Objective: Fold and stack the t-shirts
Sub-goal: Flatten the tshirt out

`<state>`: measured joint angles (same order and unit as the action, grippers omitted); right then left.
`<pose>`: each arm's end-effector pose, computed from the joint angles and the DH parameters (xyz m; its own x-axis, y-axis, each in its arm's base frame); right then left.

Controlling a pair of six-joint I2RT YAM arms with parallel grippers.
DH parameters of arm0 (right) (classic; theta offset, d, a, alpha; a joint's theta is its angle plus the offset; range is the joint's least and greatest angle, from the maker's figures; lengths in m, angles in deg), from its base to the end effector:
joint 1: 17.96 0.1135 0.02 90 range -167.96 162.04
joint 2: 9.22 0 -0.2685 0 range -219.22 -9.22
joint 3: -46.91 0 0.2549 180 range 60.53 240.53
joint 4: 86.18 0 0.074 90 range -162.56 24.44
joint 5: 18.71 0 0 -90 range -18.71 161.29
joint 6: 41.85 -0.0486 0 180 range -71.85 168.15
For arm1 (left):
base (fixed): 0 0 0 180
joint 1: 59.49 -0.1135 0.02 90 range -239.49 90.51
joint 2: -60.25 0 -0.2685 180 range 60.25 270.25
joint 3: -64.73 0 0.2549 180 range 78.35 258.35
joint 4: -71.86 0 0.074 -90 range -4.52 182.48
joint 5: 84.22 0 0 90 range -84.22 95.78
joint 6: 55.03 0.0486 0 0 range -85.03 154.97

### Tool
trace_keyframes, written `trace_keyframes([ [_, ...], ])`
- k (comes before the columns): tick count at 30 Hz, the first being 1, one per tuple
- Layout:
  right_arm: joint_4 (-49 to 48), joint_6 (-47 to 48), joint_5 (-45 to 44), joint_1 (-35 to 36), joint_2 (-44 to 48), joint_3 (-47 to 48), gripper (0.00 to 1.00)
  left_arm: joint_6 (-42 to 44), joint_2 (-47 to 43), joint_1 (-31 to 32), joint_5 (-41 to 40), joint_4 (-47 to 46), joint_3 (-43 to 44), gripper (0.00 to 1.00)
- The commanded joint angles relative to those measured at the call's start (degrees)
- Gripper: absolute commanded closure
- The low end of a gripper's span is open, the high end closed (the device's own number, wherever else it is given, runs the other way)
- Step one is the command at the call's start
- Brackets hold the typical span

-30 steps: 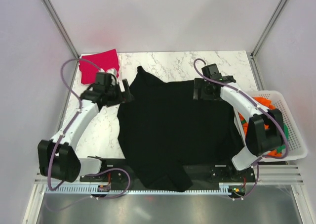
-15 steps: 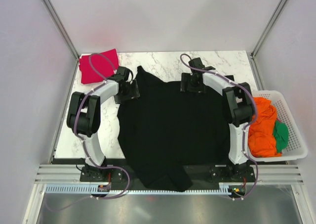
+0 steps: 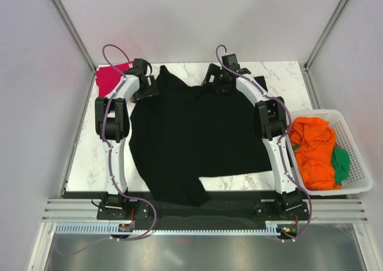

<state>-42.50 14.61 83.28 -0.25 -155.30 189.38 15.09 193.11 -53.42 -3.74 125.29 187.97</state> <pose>0.5491 0.1859 0.1580 -0.8220 0.3049 -0.4810 0.0268 0.8645 0.5020 0.5072 -0.0459 0.1590 -0.8437 -0.2475 -0.4763 -0.2734 0.9618 -0.0155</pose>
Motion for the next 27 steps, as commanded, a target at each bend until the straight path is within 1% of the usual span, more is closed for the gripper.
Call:
trace_keyframes([
  [1,-0.27,-6.18,5.41,0.48,-7.28,5.85,0.02,5.19,4.33,-2.64,-1.29,5.60,11.02,0.04],
  [3,-1.66,-7.50,6.29,0.65,-6.68,6.32,0.02,5.38,4.17,-2.64,-1.91,7.90,17.60,0.04],
  [5,-3.16,-7.42,6.73,0.92,-3.88,4.83,0.02,4.85,-0.65,-2.20,-2.08,8.96,17.82,0.02],
  [6,-3.60,-6.55,6.99,1.09,-2.73,4.56,0.02,4.68,-3.02,-1.85,-2.43,8.97,15.47,0.02],
  [7,-3.52,-5.49,7.34,1.09,-0.02,3.95,0.02,4.50,-8.79,-0.72,-3.39,8.88,11.88,0.01],
  [9,-3.52,-4.27,7.35,1.01,3.59,2.37,0.02,3.89,-14.96,0.52,-4.63,8.88,6.77,0.00],
  [10,-3.52,-3.47,6.83,1.01,5.61,-0.07,0.02,3.10,-22.30,2.01,-5.33,8.88,3.79,0.00],
  [11,-3.43,-2.77,6.30,1.09,10.16,-1.49,0.02,2.57,-26.03,2.72,-6.03,8.88,0.80,0.00],
  [12,-2.56,-1.89,5.86,1.09,12.64,-3.16,0.02,2.04,-30.25,3.68,-6.56,8.88,-6.11,0.00],
  [13,-1.86,0.29,5.33,1.09,15.27,-6.74,0.02,1.25,-33.94,5.69,-6.83,9.05,-9.83,0.01],
  [14,-1.33,1.19,3.59,1.01,21.22,-9.30,0.02,0.81,-41.46,6.93,-6.74,9.05,-17.00,0.02],
  [15,-0.63,1.80,2.61,0.92,24.58,-12.28,0.02,0.11,-45.02,8.51,-6.74,10.19,-20.64,0.02],
  [16,-0.53,3.03,1.64,1.00,28.18,-19.36,0.02,-1.98,-48.19,11.83,-6.65,10.81,-24.25,0.05],
  [17,-0.27,3.56,-0.89,1.01,35.27,-23.17,0.02,-3.66,-54.66,13.43,-5.70,11.77,-30.63,0.06],
  [18,-0.18,3.74,-2.65,0.92,39.08,-27.22,0.02,-5.94,-57.33,15.01,-4.99,14.48,-33.74,0.08],
  [19,0.08,4.44,-4.15,1.00,42.69,-35.00,0.02,-10.57,-60.40,18.16,-4.03,15.20,-36.99,0.13],
  [20,0.43,4.97,-5.73,0.92,49.33,-38.73,0.02,-13.14,-62.96,19.93,-2.45,15.82,-43.46,0.14],
  [21,2.26,5.24,-9.40,0.92,52.53,-42.16,0.02,-15.52,-67.94,21.69,-1.30,16.08,-46.57,0.16],
  [22,3.15,5.67,-10.74,1.09,55.61,-48.29,0.02,-20.50,-70.08,25.36,-0.51,16.35,-49.48,0.18],
  [23,4.03,6.11,-12.50,1.09,61.47,-51.31,0.02,-23.25,-71.84,27.49,0.63,16.26,-54.64,0.18],
  [24,5.86,6.03,-15.65,1.01,64.31,-56.99,0.02,-25.89,-74.47,29.68,1.08,16.09,-56.87,0.19],
  [25,6.67,6.03,-17.07,1.09,66.95,-59.75,0.02,-30.87,-74.85,34.40,1.17,15.83,-58.72,0.20],
  [26,7.89,5.86,-18.30,1.01,71.76,-62.21,0.02,-33.10,-75.02,36.89,1.43,15.30,-61.69,0.20],
  [27,8.43,5.51,-19.36,1.01,74.08,-66.85,0.02,-34.86,-74.24,39.35,1.69,14.51,-62.85,0.20],
])
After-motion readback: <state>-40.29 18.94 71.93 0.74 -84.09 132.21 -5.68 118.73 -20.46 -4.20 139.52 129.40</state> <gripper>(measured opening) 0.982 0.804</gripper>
